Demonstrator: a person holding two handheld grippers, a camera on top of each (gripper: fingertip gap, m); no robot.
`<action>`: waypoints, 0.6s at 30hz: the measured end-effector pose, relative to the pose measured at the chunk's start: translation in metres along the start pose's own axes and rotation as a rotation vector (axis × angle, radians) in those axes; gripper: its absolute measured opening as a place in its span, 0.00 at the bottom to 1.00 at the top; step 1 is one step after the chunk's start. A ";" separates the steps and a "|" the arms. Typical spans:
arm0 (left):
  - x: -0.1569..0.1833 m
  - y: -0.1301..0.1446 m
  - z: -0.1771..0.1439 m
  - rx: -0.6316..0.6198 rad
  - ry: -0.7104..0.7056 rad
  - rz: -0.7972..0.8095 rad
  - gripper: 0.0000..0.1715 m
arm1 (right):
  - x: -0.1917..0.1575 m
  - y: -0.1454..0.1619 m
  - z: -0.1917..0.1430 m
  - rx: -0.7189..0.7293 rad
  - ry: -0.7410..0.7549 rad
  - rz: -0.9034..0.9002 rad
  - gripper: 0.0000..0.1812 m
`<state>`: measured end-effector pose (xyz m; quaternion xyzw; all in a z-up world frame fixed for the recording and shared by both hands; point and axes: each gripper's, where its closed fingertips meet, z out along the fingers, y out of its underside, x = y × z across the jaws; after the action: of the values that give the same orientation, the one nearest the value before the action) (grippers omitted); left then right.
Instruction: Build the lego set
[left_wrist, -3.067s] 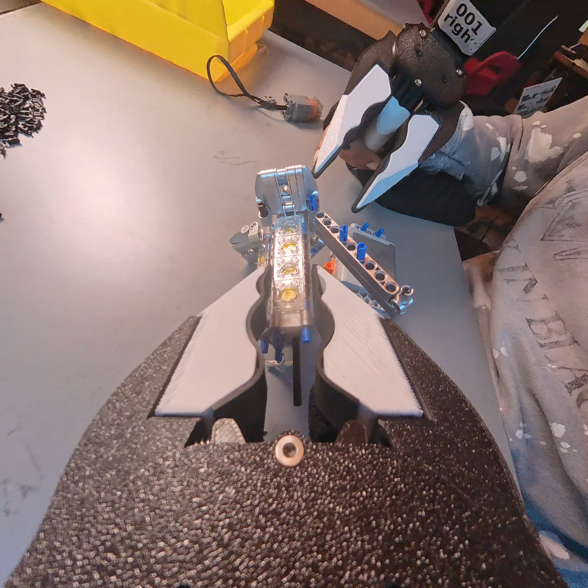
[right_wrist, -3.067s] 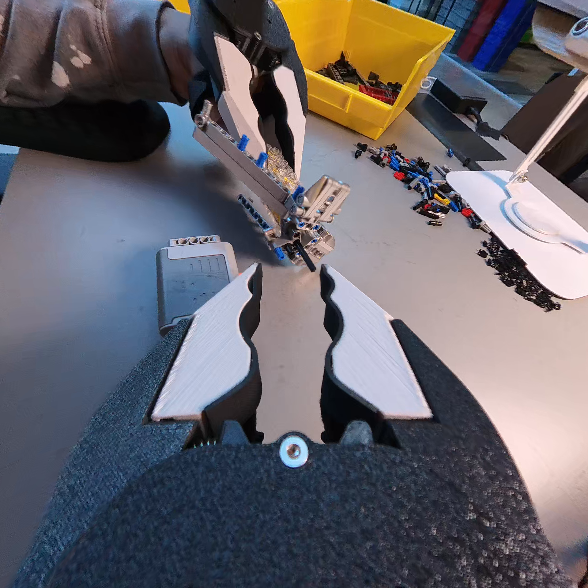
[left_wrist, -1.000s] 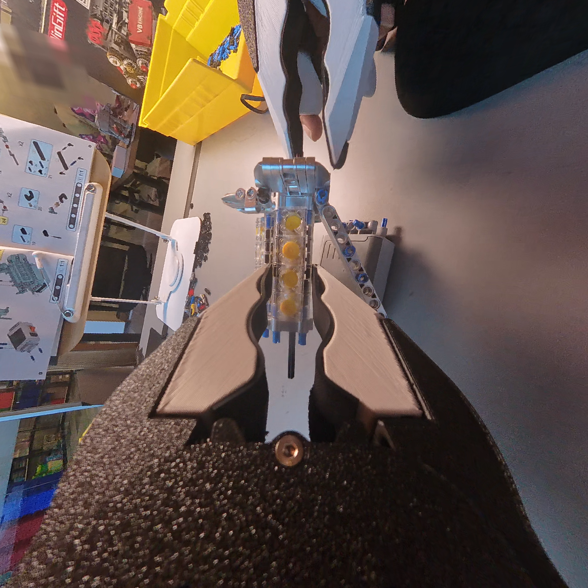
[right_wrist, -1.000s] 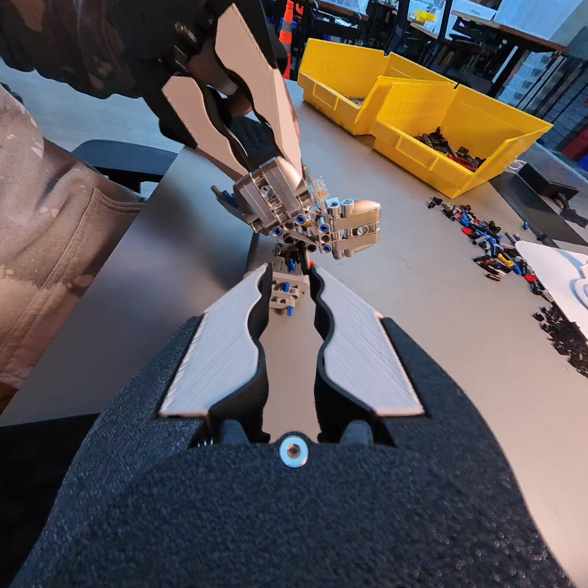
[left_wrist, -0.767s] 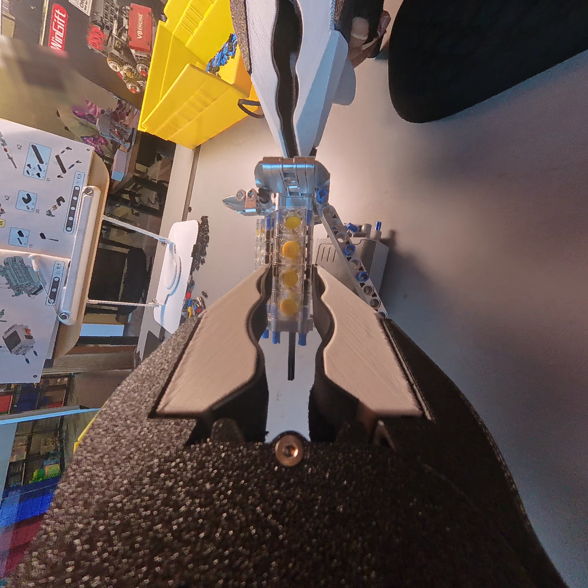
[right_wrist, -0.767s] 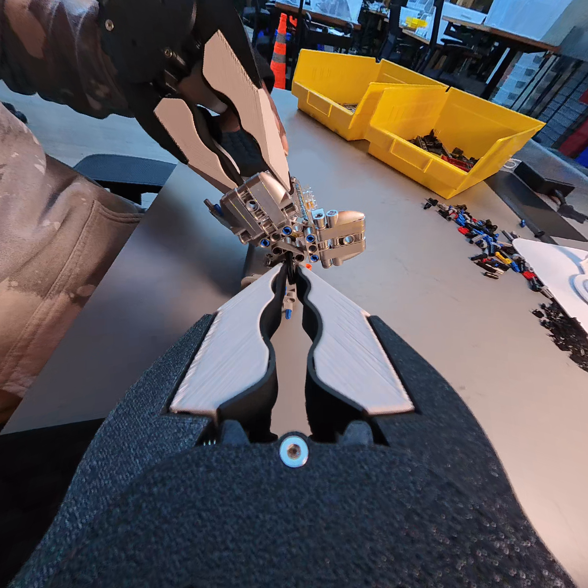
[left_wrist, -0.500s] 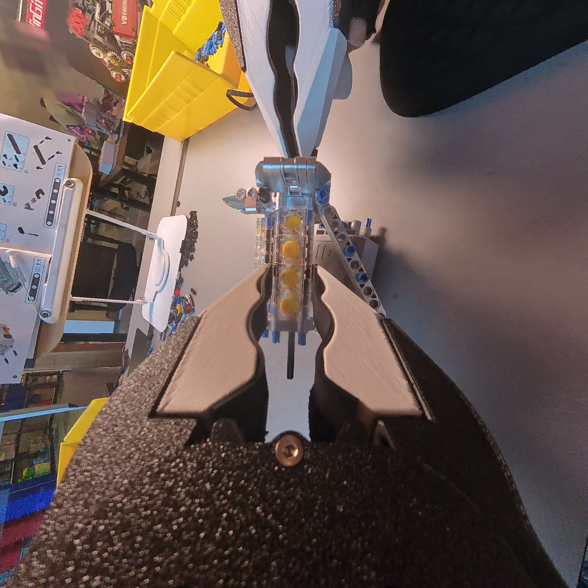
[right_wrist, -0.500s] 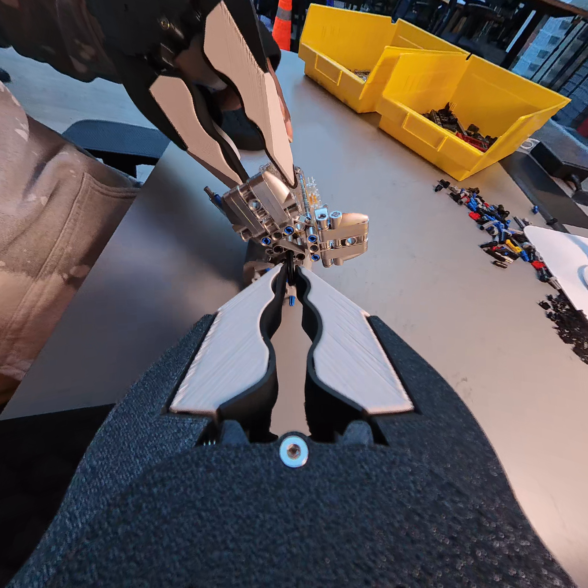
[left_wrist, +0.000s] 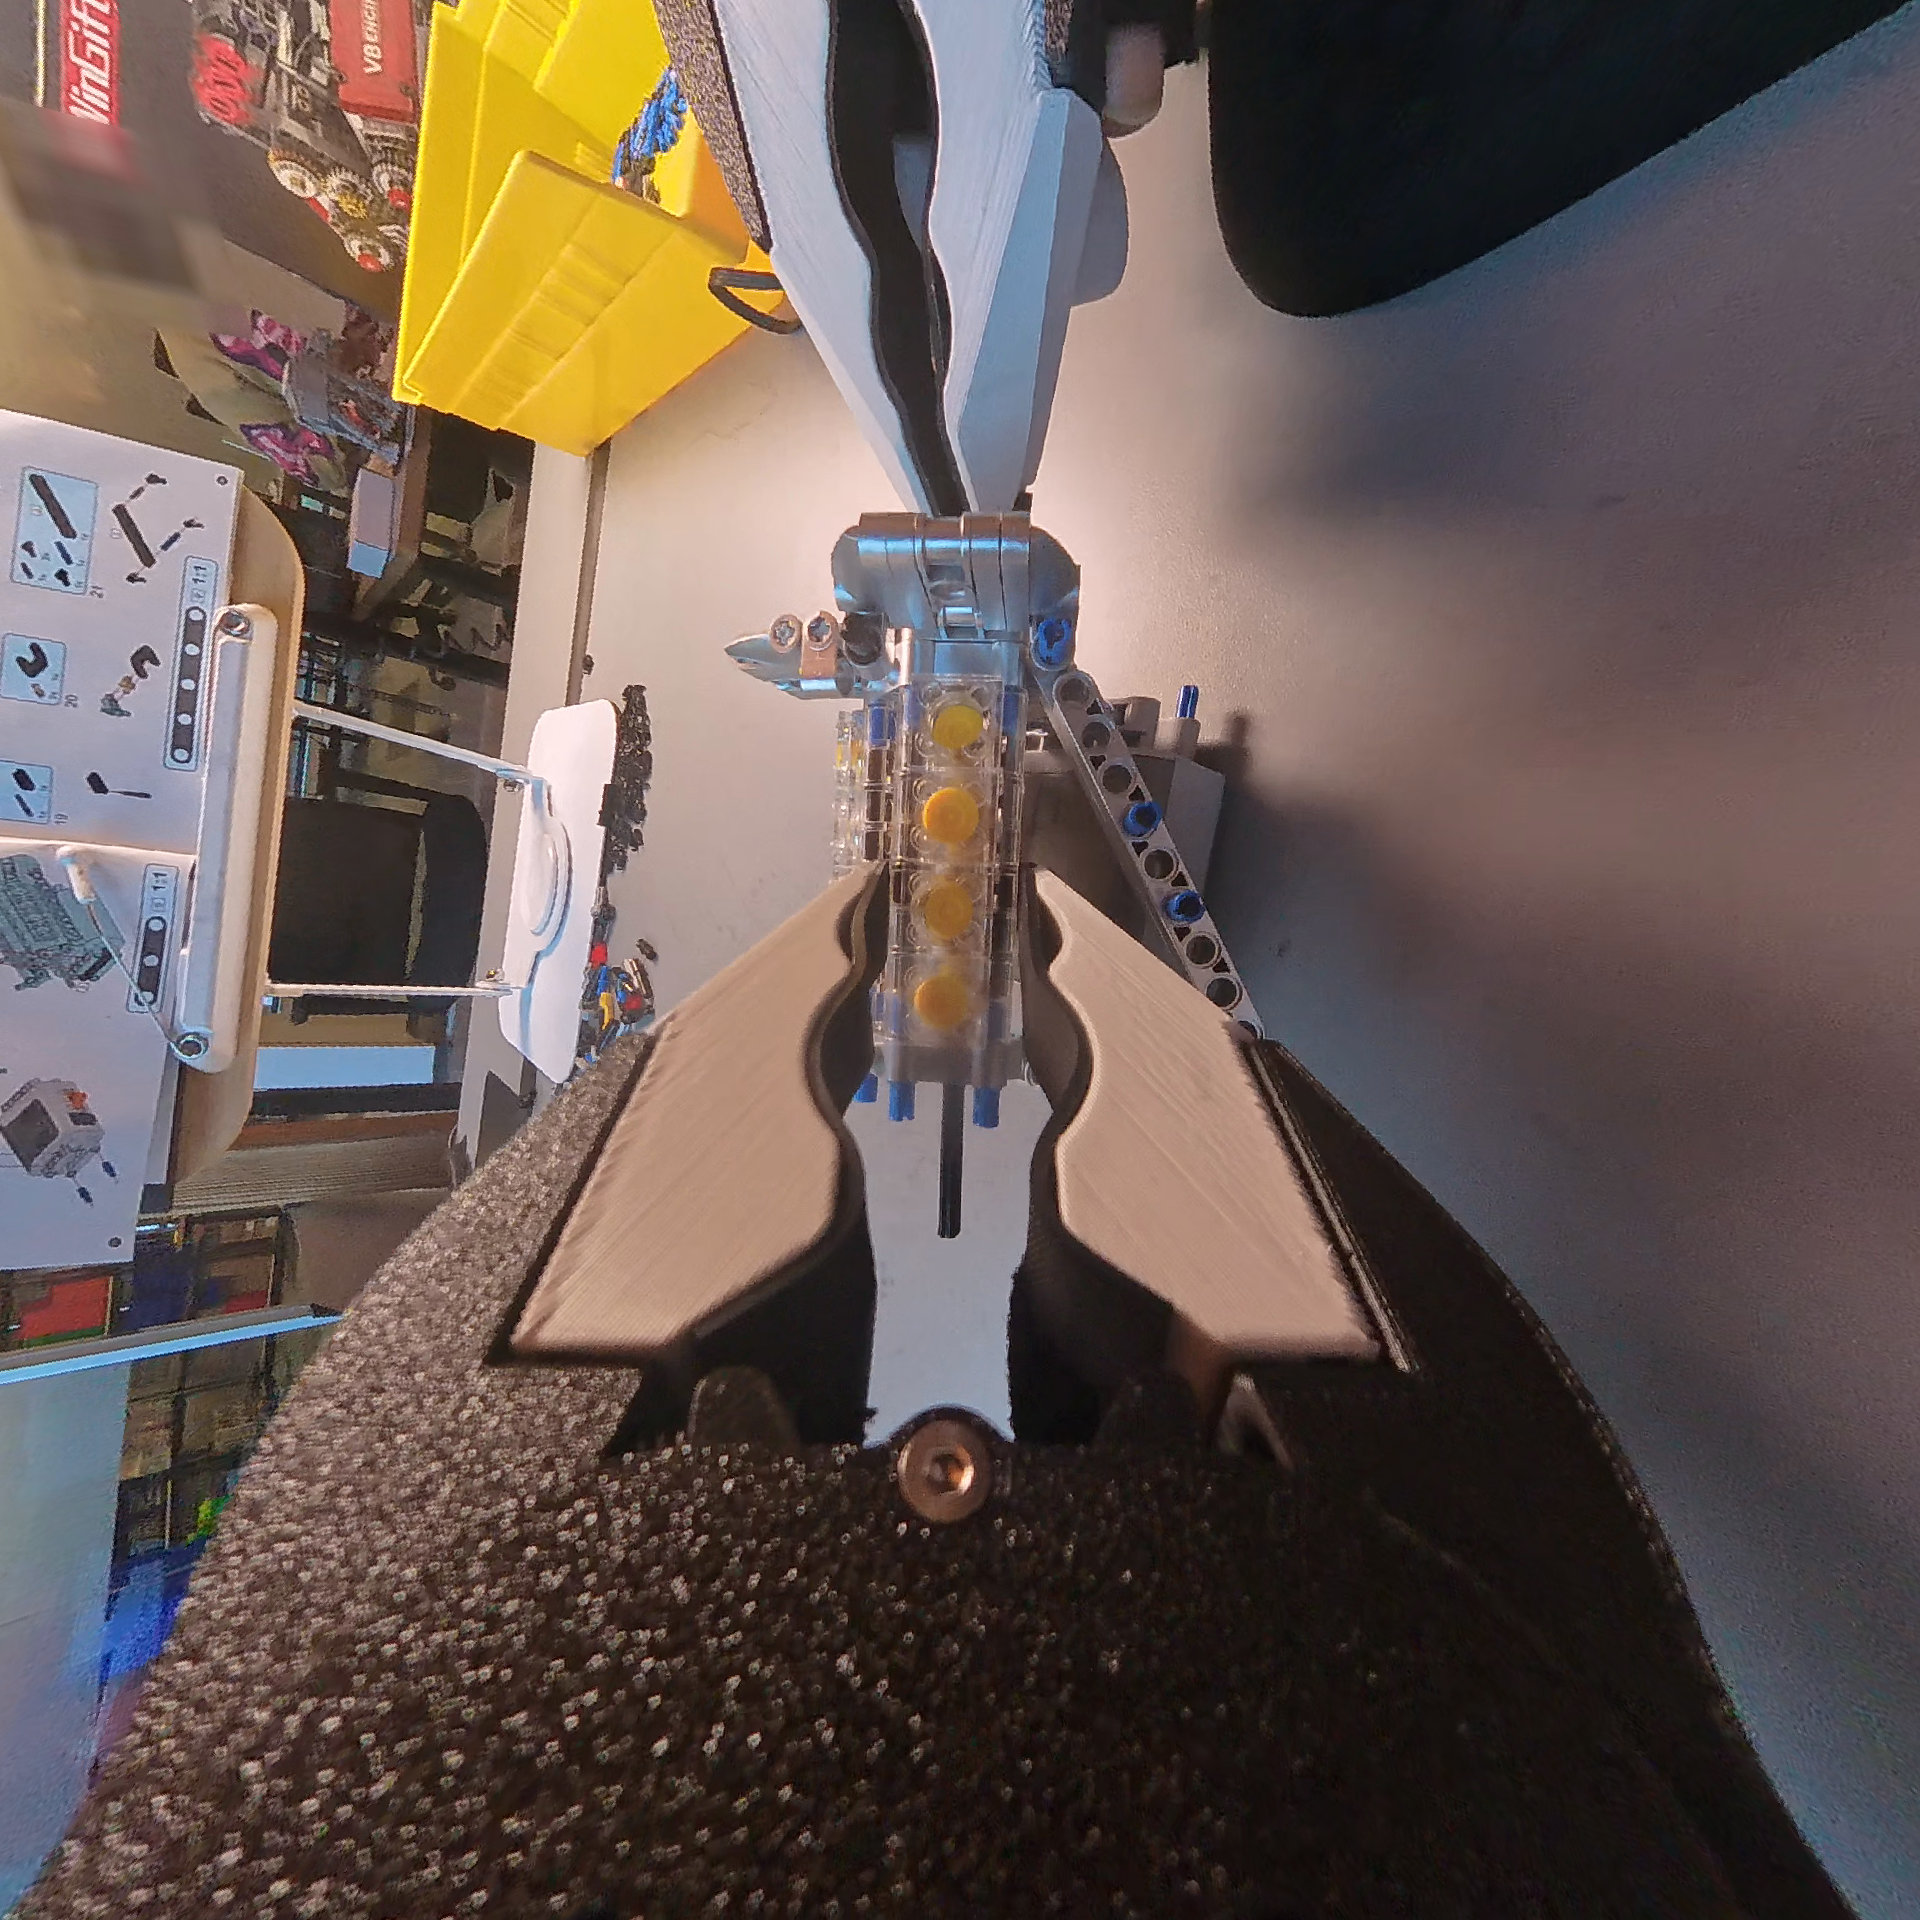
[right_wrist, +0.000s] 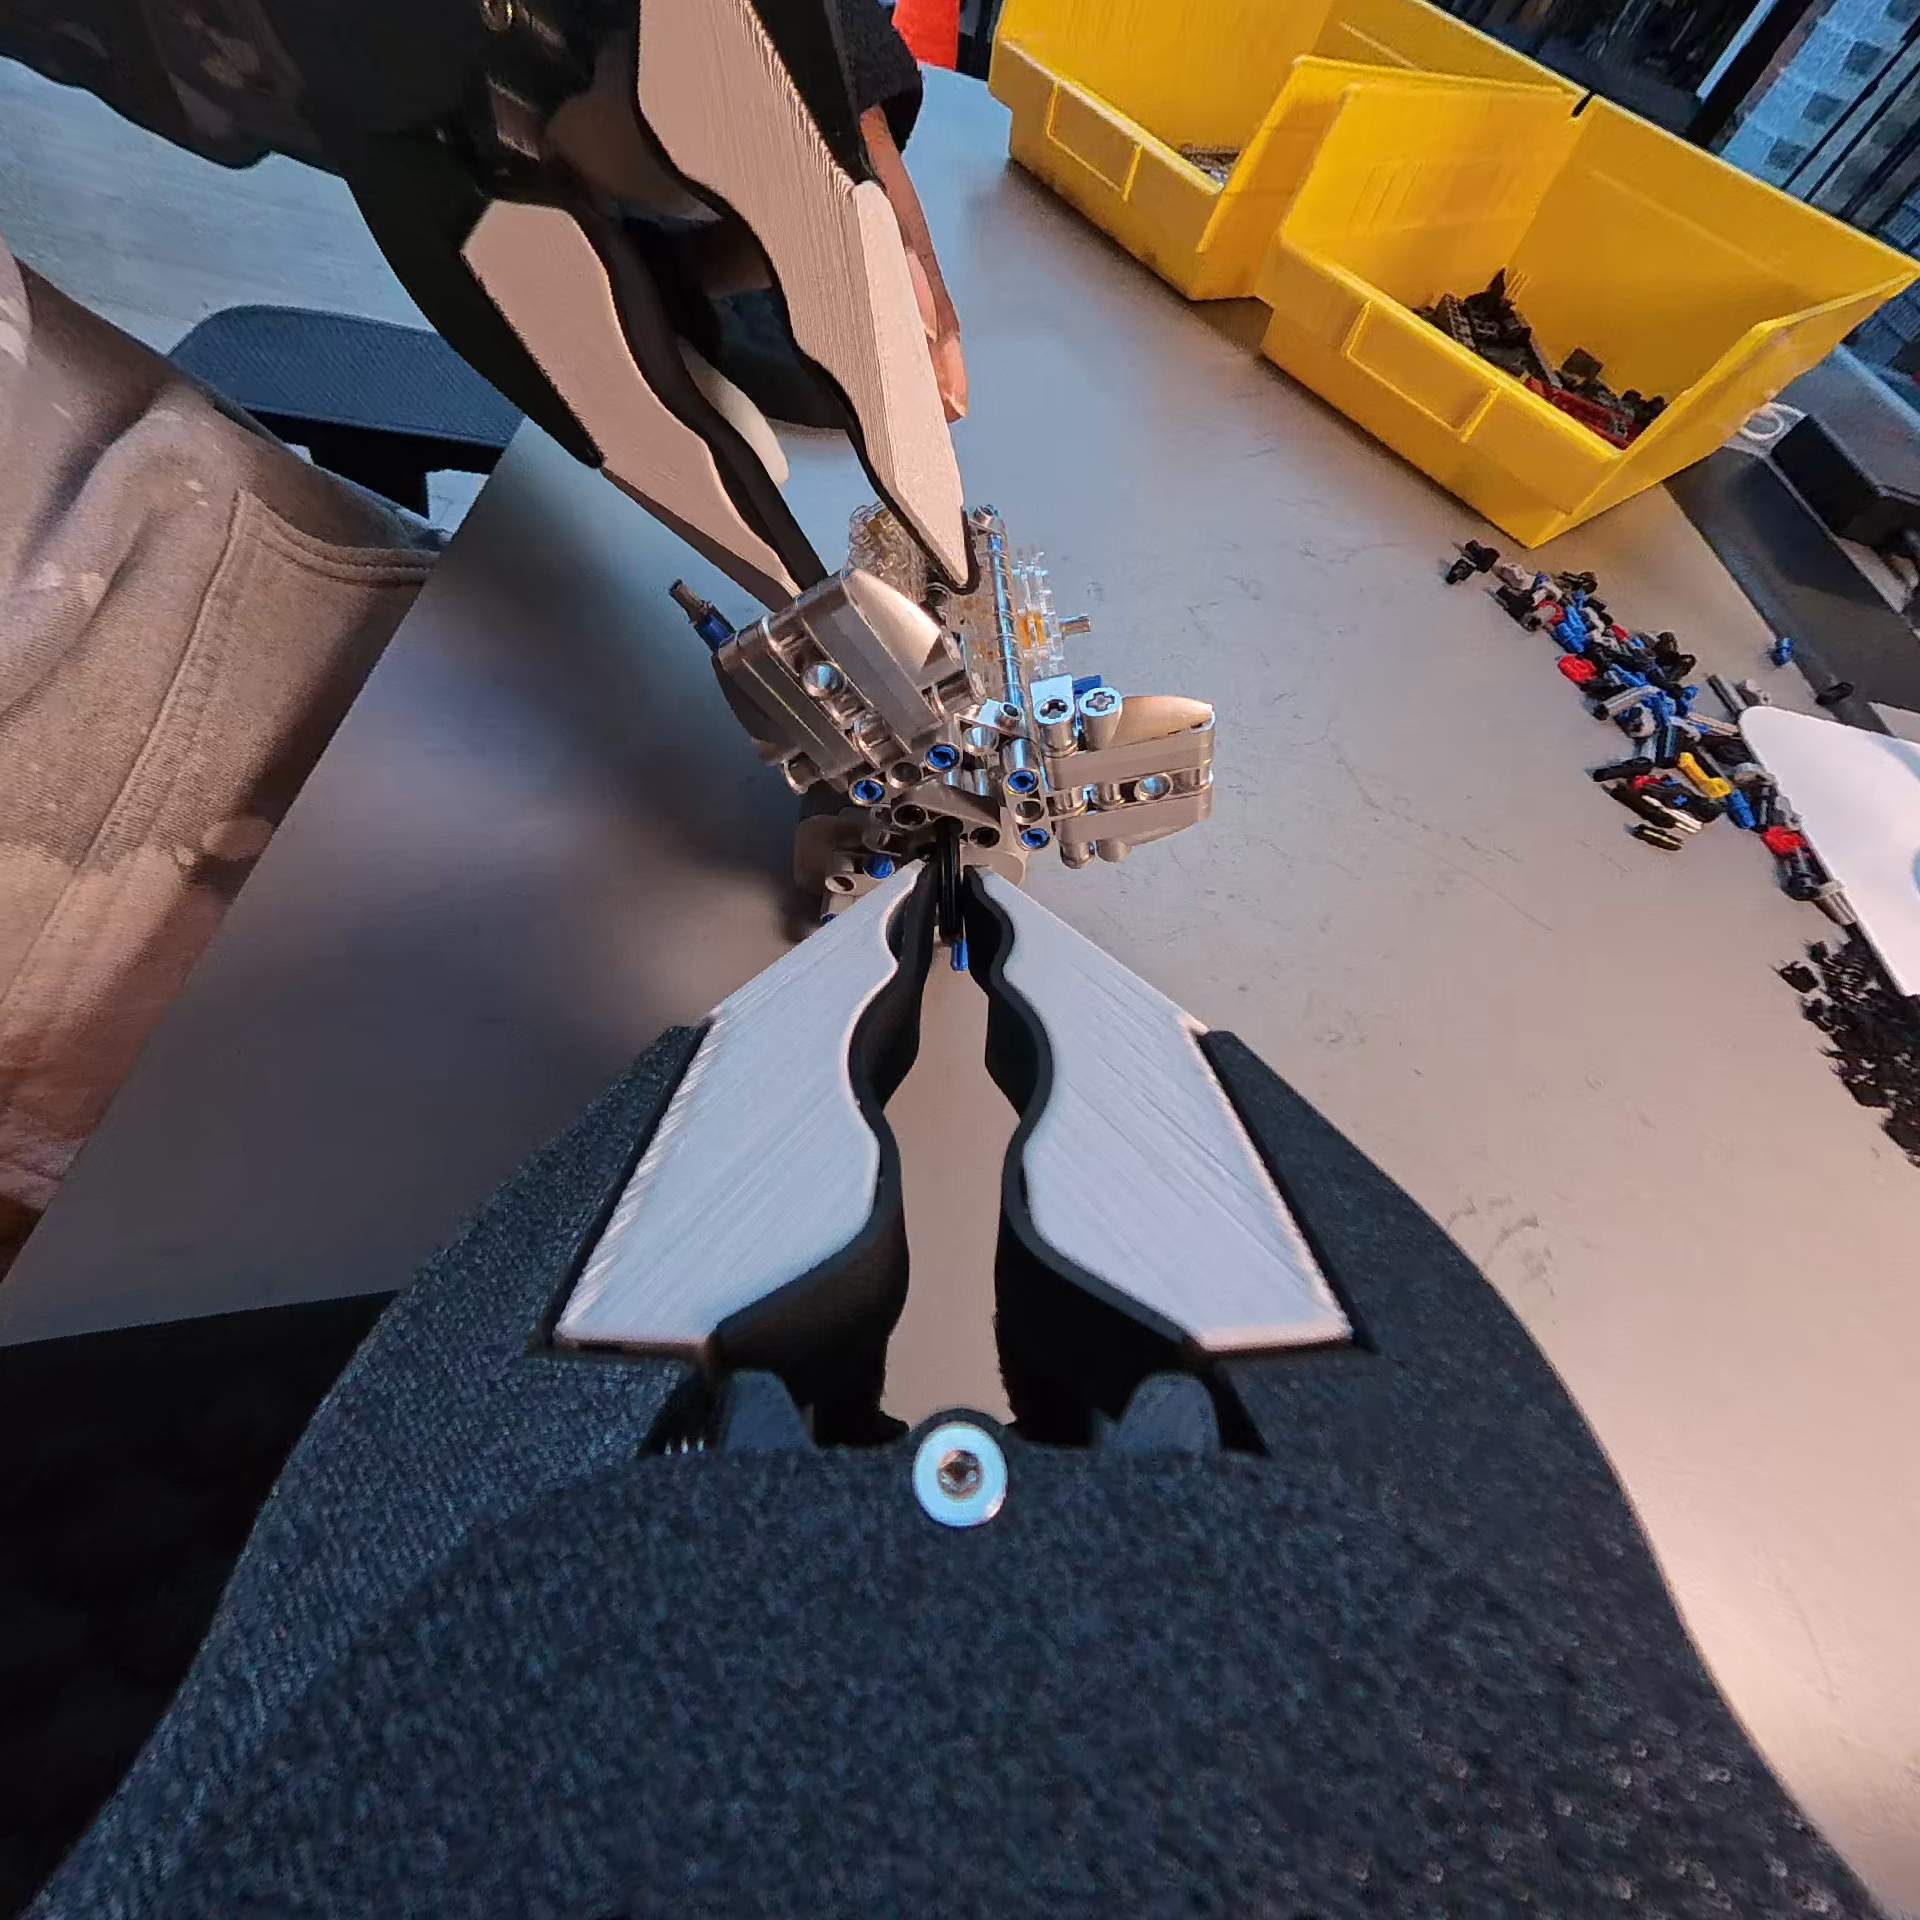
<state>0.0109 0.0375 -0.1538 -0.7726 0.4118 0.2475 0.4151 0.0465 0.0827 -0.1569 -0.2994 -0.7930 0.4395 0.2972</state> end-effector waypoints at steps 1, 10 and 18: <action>0.000 0.000 0.000 -0.002 -0.003 0.007 0.13 | 0.000 0.000 0.000 0.000 -0.002 0.000 0.02; 0.001 0.002 0.005 -0.022 -0.007 0.054 0.13 | -0.003 0.002 0.003 -0.016 -0.006 -0.006 0.02; 0.004 0.008 0.008 -0.072 0.015 0.079 0.13 | -0.004 0.000 0.005 -0.021 -0.005 0.021 0.02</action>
<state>0.0060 0.0395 -0.1648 -0.7718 0.4361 0.2726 0.3740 0.0450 0.0771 -0.1599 -0.3098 -0.7952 0.4349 0.2873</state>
